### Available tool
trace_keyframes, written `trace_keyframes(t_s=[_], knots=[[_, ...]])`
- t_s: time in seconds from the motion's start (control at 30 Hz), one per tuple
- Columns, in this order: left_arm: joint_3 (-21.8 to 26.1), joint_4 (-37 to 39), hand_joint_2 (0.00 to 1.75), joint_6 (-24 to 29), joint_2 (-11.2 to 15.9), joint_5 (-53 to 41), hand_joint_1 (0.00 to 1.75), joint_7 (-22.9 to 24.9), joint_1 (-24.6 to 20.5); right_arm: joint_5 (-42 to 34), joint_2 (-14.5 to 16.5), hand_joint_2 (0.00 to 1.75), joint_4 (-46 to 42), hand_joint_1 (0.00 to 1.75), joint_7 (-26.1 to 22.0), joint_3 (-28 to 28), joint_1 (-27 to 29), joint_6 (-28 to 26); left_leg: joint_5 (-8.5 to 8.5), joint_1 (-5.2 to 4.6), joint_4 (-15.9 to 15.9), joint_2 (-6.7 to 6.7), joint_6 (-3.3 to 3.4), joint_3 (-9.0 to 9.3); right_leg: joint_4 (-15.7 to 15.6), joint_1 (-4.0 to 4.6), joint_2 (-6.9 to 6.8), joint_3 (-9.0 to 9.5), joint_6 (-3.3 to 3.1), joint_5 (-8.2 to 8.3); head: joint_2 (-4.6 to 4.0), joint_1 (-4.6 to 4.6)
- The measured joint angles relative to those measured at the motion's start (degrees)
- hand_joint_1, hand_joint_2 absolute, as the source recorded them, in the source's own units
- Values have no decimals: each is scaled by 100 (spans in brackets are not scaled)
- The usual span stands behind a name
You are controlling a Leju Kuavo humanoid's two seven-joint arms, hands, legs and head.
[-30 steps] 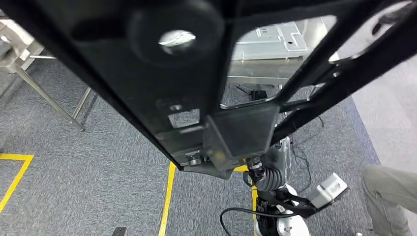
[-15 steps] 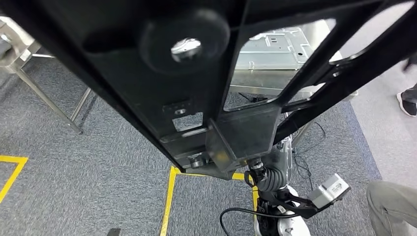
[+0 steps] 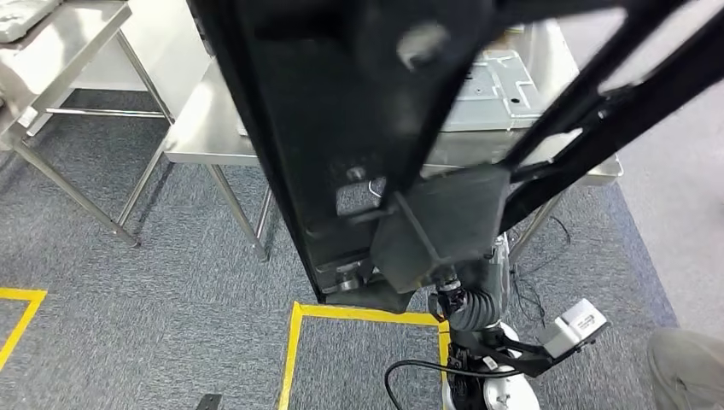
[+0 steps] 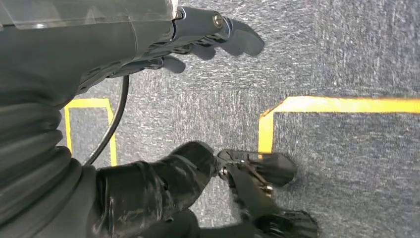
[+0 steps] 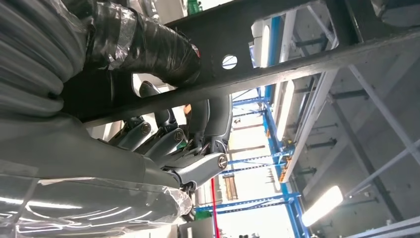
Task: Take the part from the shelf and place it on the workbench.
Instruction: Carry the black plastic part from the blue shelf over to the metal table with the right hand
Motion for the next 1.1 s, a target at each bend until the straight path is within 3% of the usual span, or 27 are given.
trace_keyframes(t_s=[0.07, 0.1, 0.17, 0.23, 0.37, 0.43, 0.53, 0.57, 0.6, 0.63, 0.7, 0.77, 0.87, 0.93, 1.03, 1.07, 1.1], knots=[[-2, 0, 175, -1, -1, 2, 0, 48, 19, -20, 0, 175, 2, 175, -1, -5, 38, -16, -121, 13, 334, 1, -38, -355, 2, 2, 8, 94, -3, -90, 0, 0], [-2, 1, 175, 0, 1, 2, 0, 63, 34, -32, 0, 175, 2, 175, -1, -6, 54, -23, -23, 14, 234, 1, -41, -403, 4, 2, 15, 161, 2, -141, 0, -2], [-2, 2, 175, 3, 6, 2, 0, 76, 52, -57, 0, 175, 4, 175, 0, -7, 70, -33, 527, 10, -427, 8, -4, -285, 1, 1, 22, 303, 30, -255, 0, -1], [-2, 3, 175, 5, 11, 3, 0, 69, 50, -68, 0, 175, 10, 175, 5, -8, 77, -44, 844, -29, -936, 17, 58, -161, -2, 7, 25, 410, 92, -357, 0, 1], [-3, 4, 175, 15, 2, 26, 0, -6, 56, -69, 0, 175, 17, 175, 11, -10, 98, -70, 840, -37, -1101, 3, 216, 12, 117, 20, 25, 530, 234, -413, 0, 14], [-4, 4, 175, 22, -2, 37, 0, -57, 48, -69, 0, 175, 16, 175, 9, -13, 89, -82, 813, -22, -1131, 3, 284, 153, 511, 13, 18, 342, 271, -517, 0, 26], [-4, 4, 175, 45, 2, 37, 0, -117, 39, -69, -2, 175, 19, 175, 3, -15, 109, -98, 700, -22, -1137, -1, 329, 279, 1484, -2, 12, -355, 308, -912, 0, 35], [-3, 4, 175, 55, 3, 37, 0, -129, 43, -69, -2, 175, 23, 175, 3, -16, 119, -100, 649, -22, -1137, -6, 326, 336, 1615, -5, 12, -526, 326, -984, 0, 35], [-3, 4, 175, 62, 3, 37, 0, -138, 50, -69, -2, 175, 27, 175, 3, -16, 124, -103, 592, -21, -1136, -12, 319, 408, 1556, -7, 11, -607, 339, -941, 0, 35], [-2, 4, 175, 65, 1, 37, 0, -144, 55, -68, -2, 175, 31, 175, 3, -16, 126, -109, 529, -20, -1136, -18, 305, 493, 1329, -9, 10, -606, 340, -767, 0, 37], [-3, 4, 175, 64, -4, 34, 0, -150, 59, -63, -2, 175, 38, 175, -2, -16, 128, -137, 390, -25, -1121, -28, 262, 643, 636, -1, 7, -503, 301, -166, 0, 37], [-4, 4, 175, 63, -7, 25, 0, -125, 42, -58, -2, 175, 51, 175, -10, -17, 138, -167, 260, -43, -1110, -45, 195, 732, 255, 24, 1, -429, 227, 147, 0, 42], [-4, 4, 175, 64, 3, -8, 0, -31, 30, -54, -1, 175, 56, 175, -22, -20, 136, -180, 189, -52, -1026, -52, 92, 858, 203, 19, 16, -283, 93, 123, 0, 44], [-5, 4, 175, 62, 10, -29, 0, 11, 18, -55, 2, 175, 54, 175, -27, -21, 118, -177, 110, -38, -712, -34, 43, 746, 176, 4, 21, -161, 5, 71, 0, 35], [-16, 4, 175, 61, 8, -39, 0, 16, 5, -56, 2, 175, 56, 175, -34, -21, 109, -169, -233, -13, 169, -14, -29, 97, 168, 7, 18, -64, -50, -35, 0, 27], [-20, 4, 175, 62, 8, -39, 0, 4, 12, -56, 2, 175, 59, 175, -33, -21, 110, -168, -311, -8, 324, -12, -46, -95, 168, 8, 26, -22, -51, -79, 0, 27], [-24, 4, 175, 66, 9, -38, 0, -14, 24, -56, 2, 175, 63, 175, -33, -21, 111, -166, -286, -5, 312, -11, -50, -212, 169, 8, 35, 34, -48, -128, 0, 26]])
